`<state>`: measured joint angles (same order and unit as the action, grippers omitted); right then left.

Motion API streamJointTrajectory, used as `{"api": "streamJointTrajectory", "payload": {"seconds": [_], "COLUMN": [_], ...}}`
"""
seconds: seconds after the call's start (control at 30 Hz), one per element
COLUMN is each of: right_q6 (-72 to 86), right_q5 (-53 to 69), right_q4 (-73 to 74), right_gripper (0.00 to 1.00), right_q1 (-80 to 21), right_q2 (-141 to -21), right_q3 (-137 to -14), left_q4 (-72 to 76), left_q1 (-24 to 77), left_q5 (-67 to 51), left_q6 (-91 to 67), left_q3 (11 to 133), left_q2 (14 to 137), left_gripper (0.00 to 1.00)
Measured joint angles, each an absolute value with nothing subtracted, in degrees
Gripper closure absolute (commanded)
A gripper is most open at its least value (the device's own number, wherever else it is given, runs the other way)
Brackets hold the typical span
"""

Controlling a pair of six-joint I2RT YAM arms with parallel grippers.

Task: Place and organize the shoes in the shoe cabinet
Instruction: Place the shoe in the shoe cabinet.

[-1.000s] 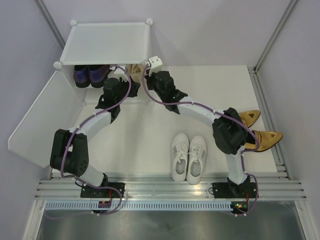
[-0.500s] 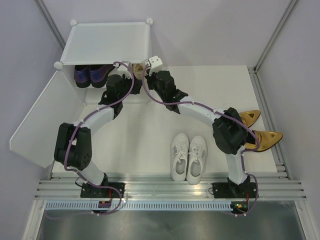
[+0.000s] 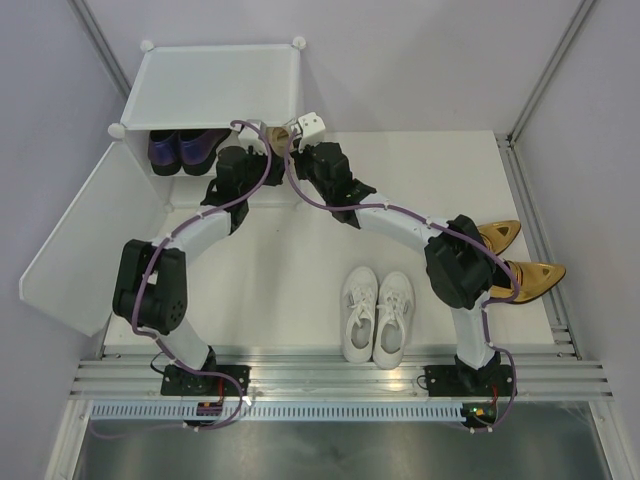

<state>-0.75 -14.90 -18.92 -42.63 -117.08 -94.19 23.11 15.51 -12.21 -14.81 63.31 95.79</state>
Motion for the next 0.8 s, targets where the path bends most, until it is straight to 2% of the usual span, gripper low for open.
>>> {"api": "streamJointTrajectory", "payload": {"seconds": [0.3,0.33,0.43,0.47,0.53,0.57,0.67,0.73,0.77,0.8], "right_q6": [-0.67,-0.64,-0.16,0.08,0.67,0.95,2.46,3.79,4.62,5.56], "right_q5": [-14.85,-14.85,-14.02,-13.63,-13.06,-12.84,-12.12,-11.70,-11.40,-10.98], "right_q4": [-18.87,-18.87,-18.72,-18.50,-18.37,-18.31,-17.91,-17.19,-16.58,-15.94], "right_gripper": [0.99,0.99,0.98,0.97,0.91,0.91,0.82,0.69,0.57,0.51], "right_q1": [-42.59,-42.59,-42.35,-42.22,-42.04,-41.98,-41.65,-41.19,-40.91,-40.53], "right_q2": [-117.05,-117.05,-117.01,-116.95,-116.88,-116.86,-116.75,-116.62,-116.53,-116.51], "right_q3": [-94.19,-94.19,-94.19,-94.19,-94.19,-94.19,-94.19,-94.19,-94.19,-94.19], "left_q4": [22.37,22.37,22.37,22.41,22.39,22.37,21.47,19.75,18.61,17.80], "left_q1": [15.51,15.51,15.46,15.44,15.44,15.44,15.44,15.42,15.31,15.11], "left_q5": [-12.21,-12.23,-12.93,-13.41,-14.33,-14.87,-16.82,-17.23,-17.23,-17.17], "left_q6": [-14.94,-14.96,-15.00,-15.03,-15.14,-15.18,-15.46,-15.62,-15.75,-15.81], "left_q3": [64.69,64.71,64.71,64.71,64.71,64.71,64.84,65.10,65.10,65.10], "left_q2": [97.14,97.14,97.12,97.10,96.95,96.79,96.33,95.77,95.33,95.04], "left_gripper": [0.94,0.93,0.79,0.72,0.65,0.57,0.49,0.47,0.46,0.44]}}
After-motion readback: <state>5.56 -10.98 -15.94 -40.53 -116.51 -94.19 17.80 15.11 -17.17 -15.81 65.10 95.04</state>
